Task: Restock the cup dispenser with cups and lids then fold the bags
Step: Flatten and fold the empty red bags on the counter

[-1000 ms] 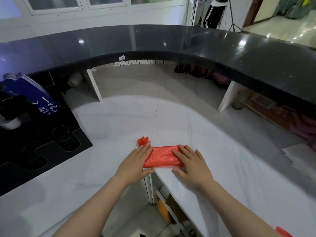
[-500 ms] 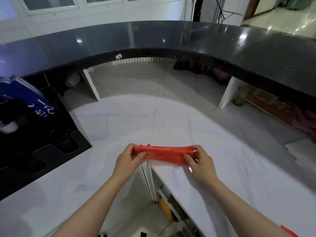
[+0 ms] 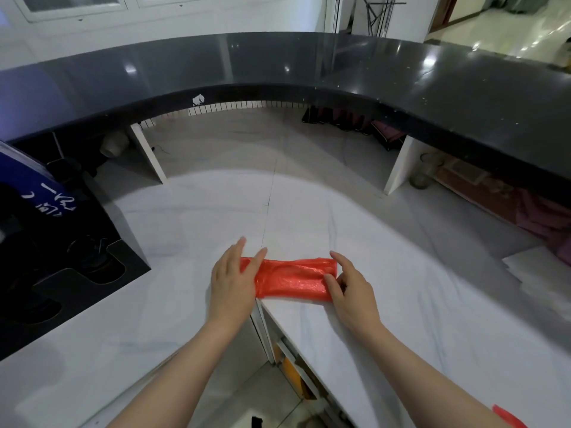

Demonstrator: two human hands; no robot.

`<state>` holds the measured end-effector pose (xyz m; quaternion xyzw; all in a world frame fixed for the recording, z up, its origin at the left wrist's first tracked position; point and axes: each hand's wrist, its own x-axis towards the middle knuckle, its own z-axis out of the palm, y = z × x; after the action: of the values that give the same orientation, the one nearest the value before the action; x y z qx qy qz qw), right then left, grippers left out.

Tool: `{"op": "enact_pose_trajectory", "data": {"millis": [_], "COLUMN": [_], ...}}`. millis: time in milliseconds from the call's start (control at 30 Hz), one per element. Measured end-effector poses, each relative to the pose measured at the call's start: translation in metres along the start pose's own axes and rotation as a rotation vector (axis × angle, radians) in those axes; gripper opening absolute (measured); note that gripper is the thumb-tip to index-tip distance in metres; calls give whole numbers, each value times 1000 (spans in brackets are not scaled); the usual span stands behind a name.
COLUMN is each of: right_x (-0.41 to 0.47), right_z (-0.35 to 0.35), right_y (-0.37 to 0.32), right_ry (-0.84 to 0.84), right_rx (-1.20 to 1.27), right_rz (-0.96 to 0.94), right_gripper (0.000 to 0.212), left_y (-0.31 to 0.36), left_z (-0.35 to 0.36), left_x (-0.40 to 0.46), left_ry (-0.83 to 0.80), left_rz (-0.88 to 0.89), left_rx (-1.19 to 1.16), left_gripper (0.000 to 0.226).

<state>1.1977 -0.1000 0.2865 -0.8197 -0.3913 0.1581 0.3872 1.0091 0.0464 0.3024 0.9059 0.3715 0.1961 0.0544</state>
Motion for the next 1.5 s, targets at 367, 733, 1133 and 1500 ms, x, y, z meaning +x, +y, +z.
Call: {"op": "enact_pose_trajectory", "data": {"millis": [367,733,1133,1500], "right_x": [-3,12,-7,-105], "right_z": [5,6,0,2], "right_y": [-10,-12,-18,-25], "right_ry": [-108,-144,-184,-99], "right_rx": [-469,-637,-597,-556], "right_rz": [-208,-171,-51,210], "right_gripper": [54,71,73,80], "left_y": [-8,-5,-30,-23], "left_z": [12,16,6,-15], "left_x": [3,3,-2,-13], "left_ry": [-396,-380,-501,-455], "left_rz": [32,43,333,480], "left_rx": [-106,-28,48,-165], "left_gripper": [67,82,80,62]}}
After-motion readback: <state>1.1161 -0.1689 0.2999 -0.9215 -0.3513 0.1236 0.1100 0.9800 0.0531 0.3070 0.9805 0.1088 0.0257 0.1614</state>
